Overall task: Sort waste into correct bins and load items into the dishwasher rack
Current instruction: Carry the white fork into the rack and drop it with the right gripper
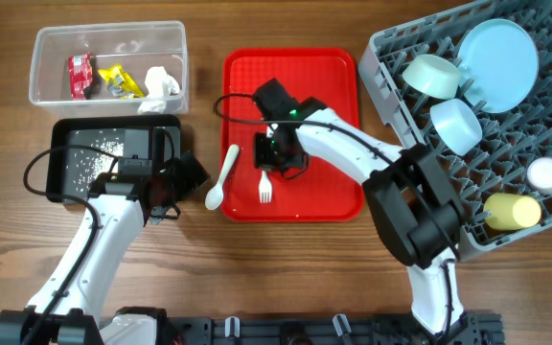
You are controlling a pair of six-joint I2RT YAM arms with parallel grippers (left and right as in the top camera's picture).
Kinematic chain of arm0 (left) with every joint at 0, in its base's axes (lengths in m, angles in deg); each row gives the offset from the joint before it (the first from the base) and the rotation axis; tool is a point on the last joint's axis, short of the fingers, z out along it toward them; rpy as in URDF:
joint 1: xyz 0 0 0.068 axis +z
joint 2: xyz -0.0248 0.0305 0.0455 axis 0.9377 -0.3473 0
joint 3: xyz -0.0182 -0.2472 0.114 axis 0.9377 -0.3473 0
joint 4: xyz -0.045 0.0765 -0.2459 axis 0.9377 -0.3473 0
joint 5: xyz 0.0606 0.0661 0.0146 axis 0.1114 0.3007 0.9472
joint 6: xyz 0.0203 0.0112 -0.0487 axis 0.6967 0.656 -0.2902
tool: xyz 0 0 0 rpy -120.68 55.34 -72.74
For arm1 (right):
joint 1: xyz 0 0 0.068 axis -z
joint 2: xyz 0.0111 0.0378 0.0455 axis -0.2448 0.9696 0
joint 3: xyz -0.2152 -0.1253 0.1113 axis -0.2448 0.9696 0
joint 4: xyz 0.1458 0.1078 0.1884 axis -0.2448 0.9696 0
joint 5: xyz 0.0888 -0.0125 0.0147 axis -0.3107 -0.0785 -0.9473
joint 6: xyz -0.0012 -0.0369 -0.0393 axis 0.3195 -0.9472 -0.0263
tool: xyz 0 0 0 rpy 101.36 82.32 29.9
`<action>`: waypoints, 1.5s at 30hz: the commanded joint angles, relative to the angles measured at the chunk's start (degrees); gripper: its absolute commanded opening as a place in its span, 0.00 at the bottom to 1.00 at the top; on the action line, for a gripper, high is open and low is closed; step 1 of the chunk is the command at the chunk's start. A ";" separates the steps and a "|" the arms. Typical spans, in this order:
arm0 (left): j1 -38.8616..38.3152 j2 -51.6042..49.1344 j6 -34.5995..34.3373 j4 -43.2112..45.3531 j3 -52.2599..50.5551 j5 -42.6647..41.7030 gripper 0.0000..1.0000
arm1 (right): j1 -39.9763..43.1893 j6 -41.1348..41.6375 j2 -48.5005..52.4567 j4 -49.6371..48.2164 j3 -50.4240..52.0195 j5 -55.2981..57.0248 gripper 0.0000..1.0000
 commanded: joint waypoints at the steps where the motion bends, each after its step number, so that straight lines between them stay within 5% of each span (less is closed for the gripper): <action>1: 0.00 -0.09 -0.74 0.00 -0.24 -0.26 1.00 | 2.58 -3.04 -7.10 1.01 -0.35 -0.20 0.04; 18: 0.00 -0.09 -0.76 0.00 -0.24 -0.26 1.00 | 20.81 -10.95 -34.18 17.73 -0.35 15.72 0.04; 28: 0.00 -0.09 -0.74 0.00 -0.24 -0.26 1.00 | 32.70 -19.12 -35.17 30.21 -0.07 24.65 0.04; 45: 0.00 -0.09 -0.76 0.00 -0.24 -0.26 1.00 | 35.30 -53.00 -32.17 23.52 -0.07 25.29 0.04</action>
